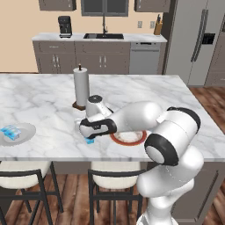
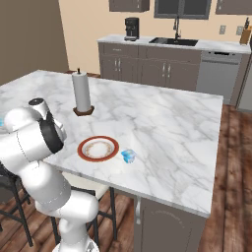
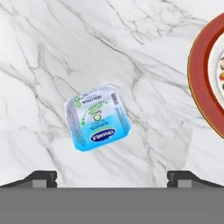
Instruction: Place two yogurt containers on each plate.
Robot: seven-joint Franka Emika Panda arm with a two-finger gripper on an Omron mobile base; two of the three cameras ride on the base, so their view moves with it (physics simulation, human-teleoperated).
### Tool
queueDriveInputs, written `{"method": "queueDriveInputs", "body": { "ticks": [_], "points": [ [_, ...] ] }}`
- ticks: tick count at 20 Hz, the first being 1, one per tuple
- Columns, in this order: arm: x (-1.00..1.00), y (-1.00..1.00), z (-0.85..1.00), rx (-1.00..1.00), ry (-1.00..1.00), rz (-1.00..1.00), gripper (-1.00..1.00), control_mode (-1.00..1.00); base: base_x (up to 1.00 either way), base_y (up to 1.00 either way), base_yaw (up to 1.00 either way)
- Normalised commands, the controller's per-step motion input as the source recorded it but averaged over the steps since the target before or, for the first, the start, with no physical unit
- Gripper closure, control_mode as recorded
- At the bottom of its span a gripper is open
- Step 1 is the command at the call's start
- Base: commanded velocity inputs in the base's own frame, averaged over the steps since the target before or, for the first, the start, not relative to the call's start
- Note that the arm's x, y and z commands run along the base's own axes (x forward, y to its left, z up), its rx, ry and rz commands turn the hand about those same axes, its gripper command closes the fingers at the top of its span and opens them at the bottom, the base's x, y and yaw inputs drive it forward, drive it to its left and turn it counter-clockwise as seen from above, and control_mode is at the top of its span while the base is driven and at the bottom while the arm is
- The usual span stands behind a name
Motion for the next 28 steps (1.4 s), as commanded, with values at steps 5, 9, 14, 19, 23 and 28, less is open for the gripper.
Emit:
{"method": "queueDriveInputs", "body": {
  "ticks": [5,9,14,19,23,28],
  "points": [
    [0.33,0.03,-0.03,0.0,0.0,-0.09,-1.0,-1.0,0.0,0.0,0.0],
    [0.28,0.05,-0.11,0.0,0.0,-0.06,-1.0,-1.0,0.0,0.0,0.0],
    [0.02,0.09,-0.15,-0.01,0.03,-0.01,-1.0,-1.0,0.0,0.0,0.0],
    [0.0,0.04,-0.13,-0.01,0.03,0.0,-1.0,-1.0,0.0,0.0,0.0],
    [0.01,0.0,-0.03,0.0,0.01,0.0,-1.0,-1.0,0.0,0.0,0.0],
    [0.04,0.0,-0.05,0.0,0.0,0.0,-1.0,-1.0,0.0,0.0,0.0]
  ]
}}
